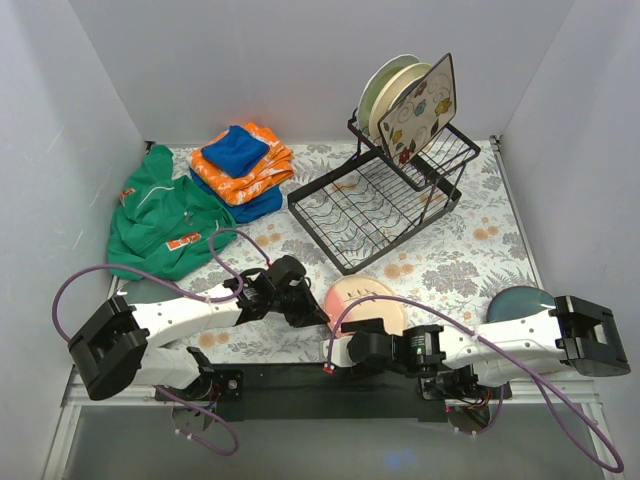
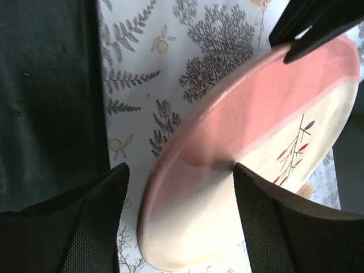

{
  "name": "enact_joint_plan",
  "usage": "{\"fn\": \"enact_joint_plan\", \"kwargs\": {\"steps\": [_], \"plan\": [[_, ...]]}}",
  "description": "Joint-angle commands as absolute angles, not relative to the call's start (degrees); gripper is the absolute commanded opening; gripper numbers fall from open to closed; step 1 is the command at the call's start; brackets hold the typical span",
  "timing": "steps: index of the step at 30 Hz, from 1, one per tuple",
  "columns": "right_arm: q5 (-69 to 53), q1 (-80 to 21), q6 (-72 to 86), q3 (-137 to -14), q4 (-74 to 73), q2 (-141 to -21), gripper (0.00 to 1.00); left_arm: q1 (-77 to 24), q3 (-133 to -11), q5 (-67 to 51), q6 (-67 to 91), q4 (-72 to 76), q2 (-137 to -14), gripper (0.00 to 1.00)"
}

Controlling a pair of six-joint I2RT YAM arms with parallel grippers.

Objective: Load the plates into the dish rack
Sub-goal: Pass the plate from the left arm to the right

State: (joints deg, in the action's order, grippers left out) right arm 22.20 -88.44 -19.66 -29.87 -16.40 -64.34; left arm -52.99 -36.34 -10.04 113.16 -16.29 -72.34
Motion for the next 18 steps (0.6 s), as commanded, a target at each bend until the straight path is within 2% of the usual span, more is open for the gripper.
{"fn": "enact_joint_plan", "kwargs": {"steps": [1, 7, 10, 11, 12, 14, 18], "plan": [[27.94, -89.56, -19.77, -28.22, -11.08, -65.47, 0.77, -52.82, -37.35, -13.97, 122.95, -9.50, -68.47, 0.00], [31.03, -90.17, -22.41, -26.90, -10.37, -66.01, 0.65, -52.91, -36.74, -14.41, 123.84, -8.96, -68.12, 0.00], [28.75, -90.35, -22.94, -27.42, -13.43, -64.78, 0.47, -52.82, -36.74, -14.41, 124.10, -8.96, -68.11, 0.00], [27.44, -90.35, -22.77, -28.47, -14.67, -64.51, 0.36, -52.82, -36.65, -14.41, 124.19, -8.88, -68.03, 0.00], [27.07, -90.53, -23.20, -28.56, -15.11, -63.90, 0.31, -52.91, -36.48, -14.41, 124.28, -8.88, -68.11, 0.00], [25.76, -90.44, -23.55, -29.35, -15.82, -63.55, 0.26, -52.91, -35.69, -14.76, 124.45, -8.35, -68.29, 0.00], [24.26, -90.62, -23.47, -30.32, -16.87, -63.46, 0.21, -52.91, -33.14, -15.47, 126.20, -6.77, -68.03, 0.00]]}}
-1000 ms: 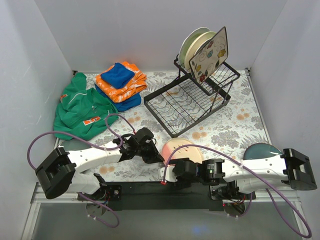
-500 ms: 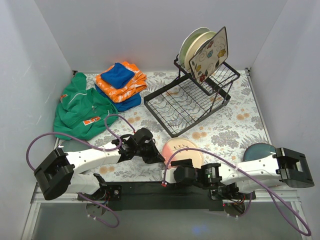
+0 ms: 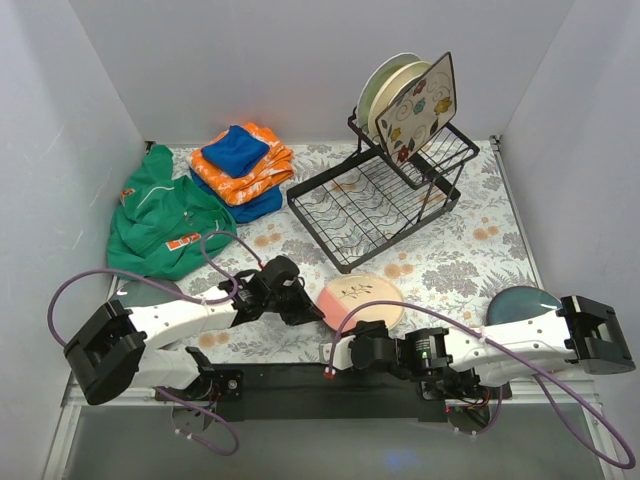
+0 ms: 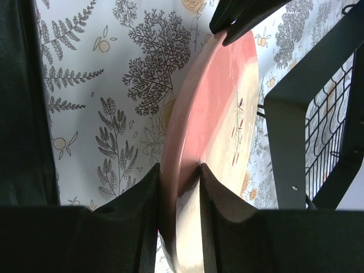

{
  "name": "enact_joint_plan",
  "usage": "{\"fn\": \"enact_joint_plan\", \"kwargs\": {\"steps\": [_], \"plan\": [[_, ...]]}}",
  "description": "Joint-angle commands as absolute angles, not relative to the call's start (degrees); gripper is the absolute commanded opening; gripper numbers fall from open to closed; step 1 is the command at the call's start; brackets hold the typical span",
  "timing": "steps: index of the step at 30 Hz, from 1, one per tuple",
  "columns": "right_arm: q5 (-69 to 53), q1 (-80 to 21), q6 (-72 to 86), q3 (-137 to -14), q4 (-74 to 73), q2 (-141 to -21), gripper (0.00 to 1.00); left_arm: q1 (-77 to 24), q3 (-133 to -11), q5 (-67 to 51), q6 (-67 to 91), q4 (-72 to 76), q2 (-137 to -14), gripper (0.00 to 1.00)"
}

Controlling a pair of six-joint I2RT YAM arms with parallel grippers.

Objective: Load the plates into the dish rack
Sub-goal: Pass the plate from the left arm to the right

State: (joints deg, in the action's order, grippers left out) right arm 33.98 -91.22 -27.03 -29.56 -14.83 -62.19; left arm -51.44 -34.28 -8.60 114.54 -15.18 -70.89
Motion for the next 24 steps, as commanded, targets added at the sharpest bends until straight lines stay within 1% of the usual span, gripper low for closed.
{"fn": "enact_joint_plan", "kwargs": {"steps": [1, 3, 4, 7, 10, 14, 18, 24], "plan": [[24.00, -90.70, -23.47, -30.32, -16.96, -63.54, 0.20, -52.91, -32.61, -15.56, 126.65, -6.25, -67.77, 0.00], [23.64, -90.62, -23.38, -30.58, -17.14, -63.37, 0.17, -53.00, -31.12, -15.73, 127.52, -5.89, -67.15, 0.07], [23.56, -90.62, -23.38, -30.67, -17.23, -63.37, 0.17, -53.09, -30.68, -15.82, 127.88, -5.80, -66.89, 0.20], [23.29, -90.62, -22.85, -31.29, -17.58, -63.19, 0.16, -53.61, -29.01, -15.12, 129.19, -5.80, -65.83, 0.42], [22.94, -90.44, -22.24, -31.99, -18.01, -63.46, 0.14, -54.14, -27.86, -13.89, 130.77, -5.45, -65.21, 0.55], [21.71, -89.74, -21.36, -33.04, -18.54, -63.46, 0.12, -54.58, -26.46, -10.82, 132.71, -2.82, -66.27, 0.56], [20.04, -88.16, -20.13, -34.19, -19.68, -63.02, 0.10, -54.93, -24.17, -6.78, 136.14, 7.70, -68.81, 0.56], [16.53, -85.79, -18.28, -35.68, -20.13, -62.32, 0.09, -55.90, -26.98, -2.12, 138.33, 12.21, -73.56, 0.56]]}}
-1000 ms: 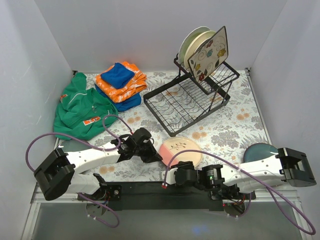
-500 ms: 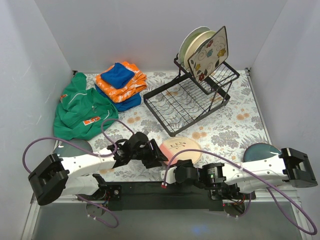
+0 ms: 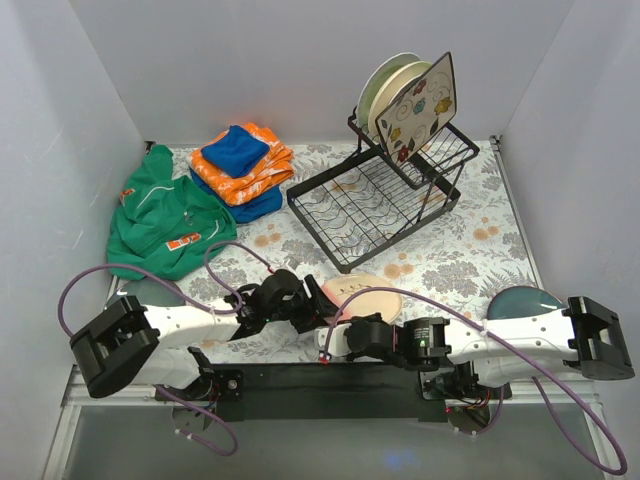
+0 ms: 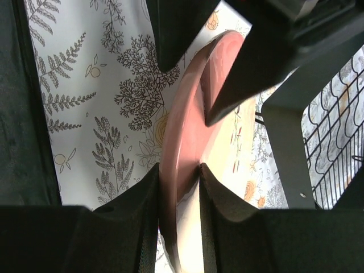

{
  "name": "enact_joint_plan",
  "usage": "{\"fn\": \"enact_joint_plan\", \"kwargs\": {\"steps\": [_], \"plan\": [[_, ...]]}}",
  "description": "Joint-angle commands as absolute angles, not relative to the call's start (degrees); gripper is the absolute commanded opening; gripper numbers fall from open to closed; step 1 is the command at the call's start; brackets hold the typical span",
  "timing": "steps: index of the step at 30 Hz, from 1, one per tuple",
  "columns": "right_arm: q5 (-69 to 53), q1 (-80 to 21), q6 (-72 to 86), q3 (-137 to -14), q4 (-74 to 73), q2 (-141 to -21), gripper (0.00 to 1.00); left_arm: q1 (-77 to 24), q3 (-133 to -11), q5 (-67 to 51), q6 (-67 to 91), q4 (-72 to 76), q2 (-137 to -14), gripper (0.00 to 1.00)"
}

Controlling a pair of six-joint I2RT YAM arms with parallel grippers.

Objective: Load the plates into the dish rack
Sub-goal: Pass the plate from the left arm to the right, then pass the plate from the right arm to the left

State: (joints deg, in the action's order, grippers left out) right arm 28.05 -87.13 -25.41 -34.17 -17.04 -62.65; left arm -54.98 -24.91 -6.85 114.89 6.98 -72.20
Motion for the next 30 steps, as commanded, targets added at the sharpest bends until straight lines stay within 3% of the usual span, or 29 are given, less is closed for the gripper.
{"fn": "enact_joint_plan", "kwargs": {"steps": [1, 10, 15, 19, 24, 30], "plan": [[15.91, -85.43, -17.67, -35.86, -20.21, -62.23, 0.09, -55.99, -27.07, -1.33, 138.95, 12.39, -73.74, 0.56], [9.16, -84.11, -14.94, -38.32, -20.30, -62.66, 0.09, -58.71, -24.70, 5.27, 150.54, 12.92, -70.41, 0.50], [2.73, -84.11, -13.27, -40.25, -21.18, -64.25, 0.13, -59.33, -22.86, 7.99, 151.70, 12.83, -66.80, 0.33], [-3.41, -84.11, -13.09, -41.83, -22.32, -65.47, 0.25, -59.41, -20.58, 8.17, 152.14, 13.71, -64.87, 0.24], [-8.26, -84.29, -13.62, -42.98, -24.17, -66.80, 0.30, -59.33, -18.55, 8.09, 152.23, 15.91, -63.90, 0.00], [-8.79, -81.40, -16.69, -48.31, -29.08, -66.27, 0.33, -59.33, -17.40, 6.68, 147.50, 16.08, -61.97, 0.00]]}}
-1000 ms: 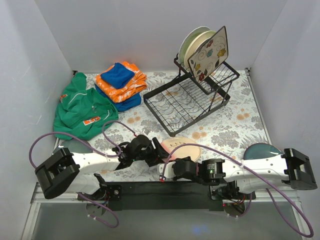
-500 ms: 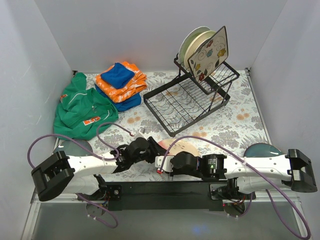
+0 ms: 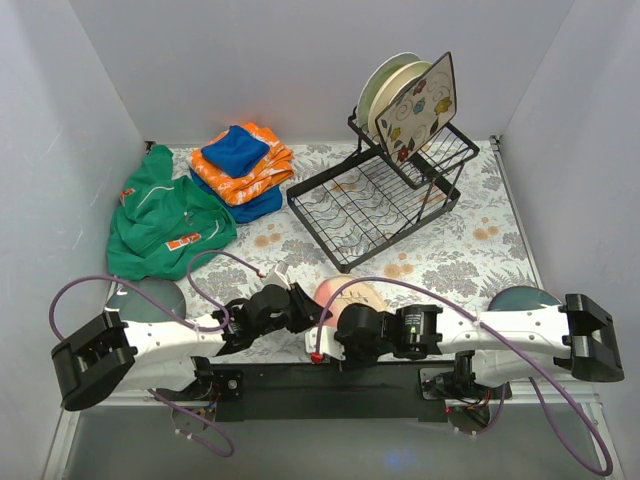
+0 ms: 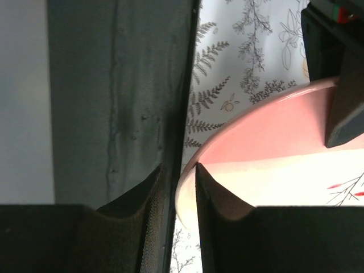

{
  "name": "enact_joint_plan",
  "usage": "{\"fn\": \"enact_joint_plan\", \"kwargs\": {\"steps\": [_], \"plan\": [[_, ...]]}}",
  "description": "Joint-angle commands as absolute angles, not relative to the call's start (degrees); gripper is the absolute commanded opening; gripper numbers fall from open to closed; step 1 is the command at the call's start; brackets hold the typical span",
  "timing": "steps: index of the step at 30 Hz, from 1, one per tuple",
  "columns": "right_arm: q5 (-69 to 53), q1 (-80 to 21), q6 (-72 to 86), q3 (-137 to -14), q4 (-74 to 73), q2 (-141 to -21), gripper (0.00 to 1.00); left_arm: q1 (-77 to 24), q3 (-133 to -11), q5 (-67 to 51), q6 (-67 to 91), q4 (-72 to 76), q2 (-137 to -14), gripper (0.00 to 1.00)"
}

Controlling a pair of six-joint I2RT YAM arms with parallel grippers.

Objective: Load the plates into the dish rack
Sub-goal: Pass the plate from the right arm to the left

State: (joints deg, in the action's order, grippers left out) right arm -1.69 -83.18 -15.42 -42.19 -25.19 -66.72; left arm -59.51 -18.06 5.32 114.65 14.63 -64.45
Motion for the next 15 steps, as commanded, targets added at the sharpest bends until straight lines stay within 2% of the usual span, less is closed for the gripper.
{"fn": "enact_joint_plan", "kwargs": {"steps": [1, 3, 4, 5, 8, 9, 12, 15], "plan": [[-9.49, -79.99, -19.22, -49.73, -30.14, -65.92, 0.36, -59.33, -17.32, 6.33, 146.35, 16.08, -61.70, 0.00], [-10.80, -74.81, -22.57, -54.29, -34.61, -65.66, 0.40, -59.24, -17.84, 4.93, 141.71, 14.86, -61.26, 0.00], [-13.77, -72.45, -28.24, -55.71, -36.37, -65.05, 0.47, -59.24, -18.02, 4.31, 139.85, 14.59, -61.00, 0.00], [-15.63, -67.55, -31.35, -56.94, -40.65, -64.52, 0.50, -59.24, -18.19, 3.18, 137.75, 13.89, -61.00, 0.00], [-17.48, -57.70, -35.33, -57.31, -40.87, -60.22, 0.66, -59.24, -20.12, 1.76, 128.35, 12.22, -60.29, 0.00], [-17.84, -55.31, -35.59, -57.13, -40.61, -58.20, 0.75, -59.24, -21.17, 1.06, 126.23, 11.69, -60.03, 0.00], [-18.54, -45.90, -34.81, -56.87, -39.90, -55.82, 0.84, -59.24, -23.19, 0.09, 117.27, 11.34, -58.98, 0.00], [-19.59, -36.85, -33.40, -56.16, -38.67, -53.36, 0.89, -59.24, -25.22, 0.09, 108.74, 9.76, -57.75, 0.00]]}}
